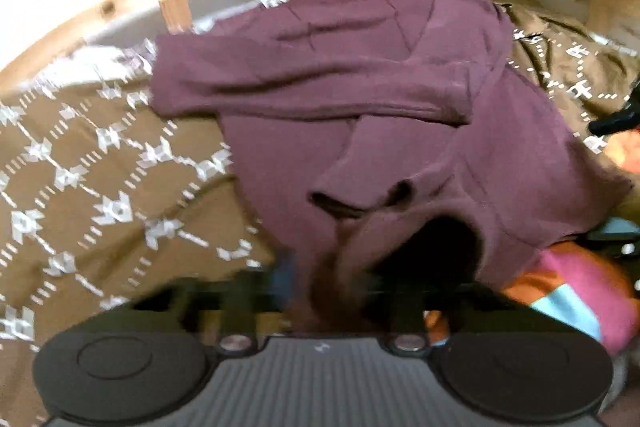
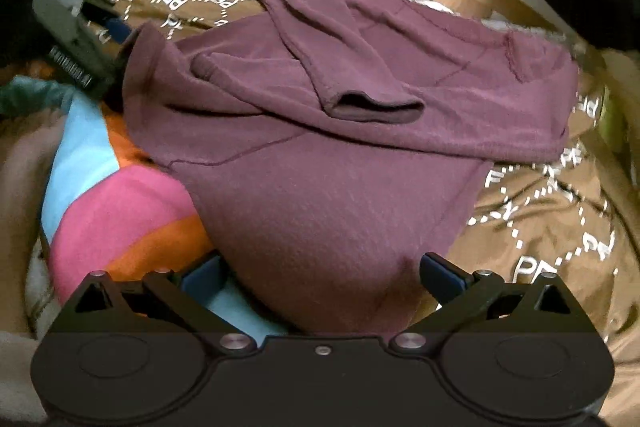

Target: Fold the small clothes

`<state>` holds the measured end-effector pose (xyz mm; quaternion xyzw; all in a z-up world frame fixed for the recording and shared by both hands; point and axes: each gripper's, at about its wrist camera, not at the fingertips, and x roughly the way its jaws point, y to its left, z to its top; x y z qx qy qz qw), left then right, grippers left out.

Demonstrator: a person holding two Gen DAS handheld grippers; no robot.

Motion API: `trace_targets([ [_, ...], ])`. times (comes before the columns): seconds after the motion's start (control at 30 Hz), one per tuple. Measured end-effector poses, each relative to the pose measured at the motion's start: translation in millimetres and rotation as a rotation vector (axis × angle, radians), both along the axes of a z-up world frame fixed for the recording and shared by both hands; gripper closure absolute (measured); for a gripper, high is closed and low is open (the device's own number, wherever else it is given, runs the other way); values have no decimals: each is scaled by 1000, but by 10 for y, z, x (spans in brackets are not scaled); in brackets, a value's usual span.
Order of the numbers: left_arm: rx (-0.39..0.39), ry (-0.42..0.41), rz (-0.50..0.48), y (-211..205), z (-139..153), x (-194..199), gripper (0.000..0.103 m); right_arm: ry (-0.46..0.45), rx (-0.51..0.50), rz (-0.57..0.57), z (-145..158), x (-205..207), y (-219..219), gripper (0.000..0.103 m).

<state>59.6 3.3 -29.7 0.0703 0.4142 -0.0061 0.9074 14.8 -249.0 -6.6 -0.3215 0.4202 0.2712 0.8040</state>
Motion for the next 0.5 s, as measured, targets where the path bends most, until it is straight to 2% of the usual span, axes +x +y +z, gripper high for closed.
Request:
trace_targets([
  [0.03, 0, -14, 4, 25, 23, -11, 93, -19, -16, 15, -2, -29, 22, 1],
  [0.07, -22, -30, 10, 70, 58, -32, 95, -39, -33, 30, -4, -60, 46, 1],
  [0.27, -40, -119, 63, 250, 358, -43, 96, -146, -126, 83, -12, -215, 117, 2],
  [0.5, -80, -195, 62, 261, 828, 256, 96, -158, -119, 141, -12, -261, 175, 5],
])
